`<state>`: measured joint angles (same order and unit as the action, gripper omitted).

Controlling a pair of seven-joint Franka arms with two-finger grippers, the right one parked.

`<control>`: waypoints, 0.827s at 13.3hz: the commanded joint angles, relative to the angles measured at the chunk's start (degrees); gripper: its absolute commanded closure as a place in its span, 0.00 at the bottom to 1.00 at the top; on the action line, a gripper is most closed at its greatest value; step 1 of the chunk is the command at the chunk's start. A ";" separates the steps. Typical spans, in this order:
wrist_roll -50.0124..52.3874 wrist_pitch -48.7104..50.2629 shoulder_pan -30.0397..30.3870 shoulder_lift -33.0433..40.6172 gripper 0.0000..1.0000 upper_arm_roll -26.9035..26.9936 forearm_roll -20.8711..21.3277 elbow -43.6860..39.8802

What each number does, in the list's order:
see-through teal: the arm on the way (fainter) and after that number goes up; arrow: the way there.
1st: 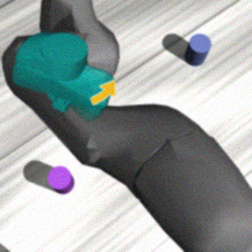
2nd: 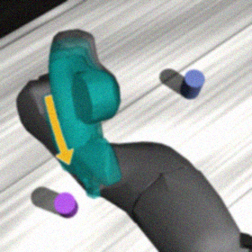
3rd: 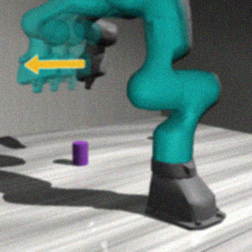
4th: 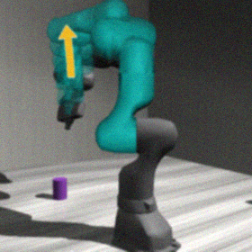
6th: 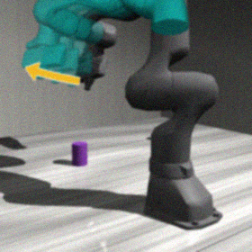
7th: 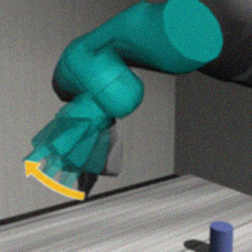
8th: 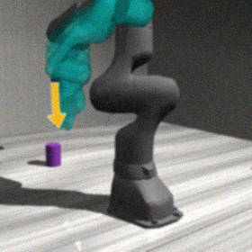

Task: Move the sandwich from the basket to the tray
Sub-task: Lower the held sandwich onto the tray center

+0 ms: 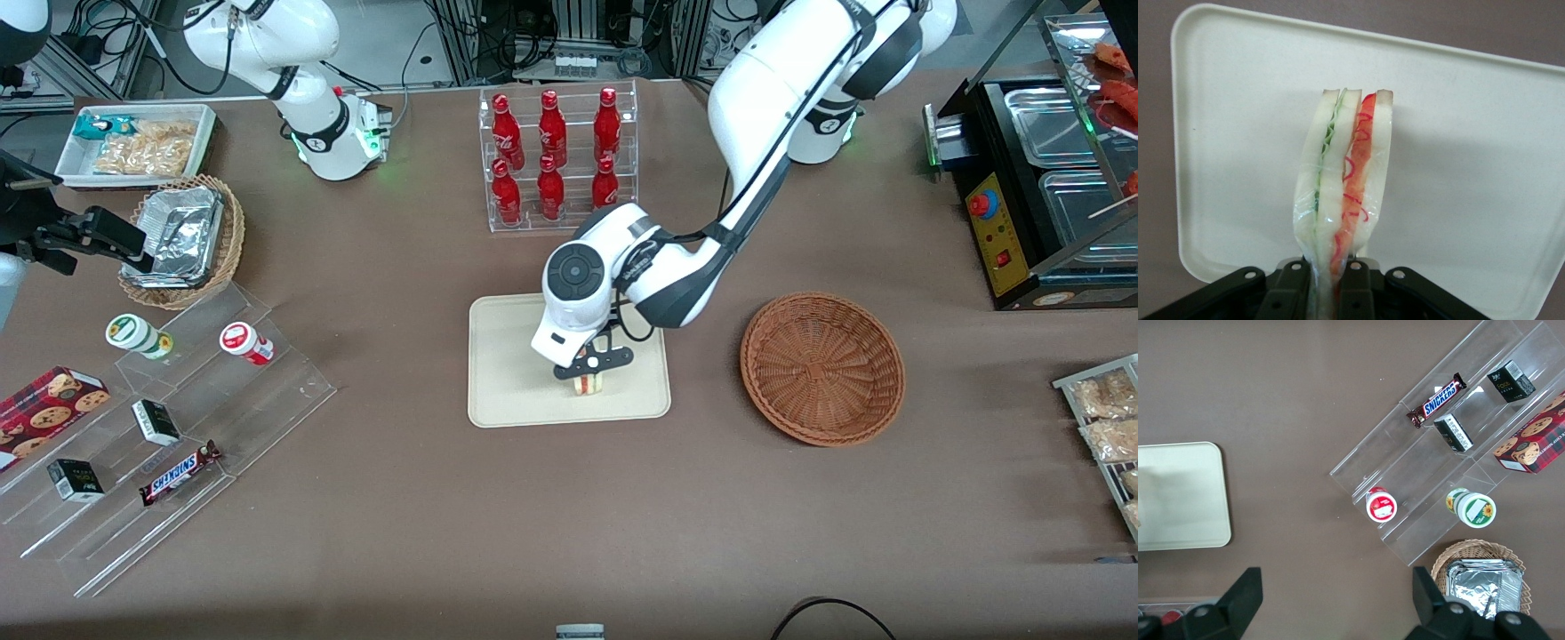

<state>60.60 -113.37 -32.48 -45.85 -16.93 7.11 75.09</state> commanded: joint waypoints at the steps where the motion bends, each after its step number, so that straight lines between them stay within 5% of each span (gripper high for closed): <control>1: 1.54 1.40 -2.41 -3.63 1.00 0.40 1.24 -4.86; 8: 0.92 -0.54 -2.93 -5.13 0.94 0.23 1.06 -4.95; 9: 0.48 -0.54 -2.94 -5.13 0.81 0.23 1.06 -4.78; 11: 0.57 -0.63 -2.93 -5.04 0.05 0.23 1.15 -4.16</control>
<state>60.89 -113.98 -34.67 -50.26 -16.95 7.15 72.00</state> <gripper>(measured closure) 0.793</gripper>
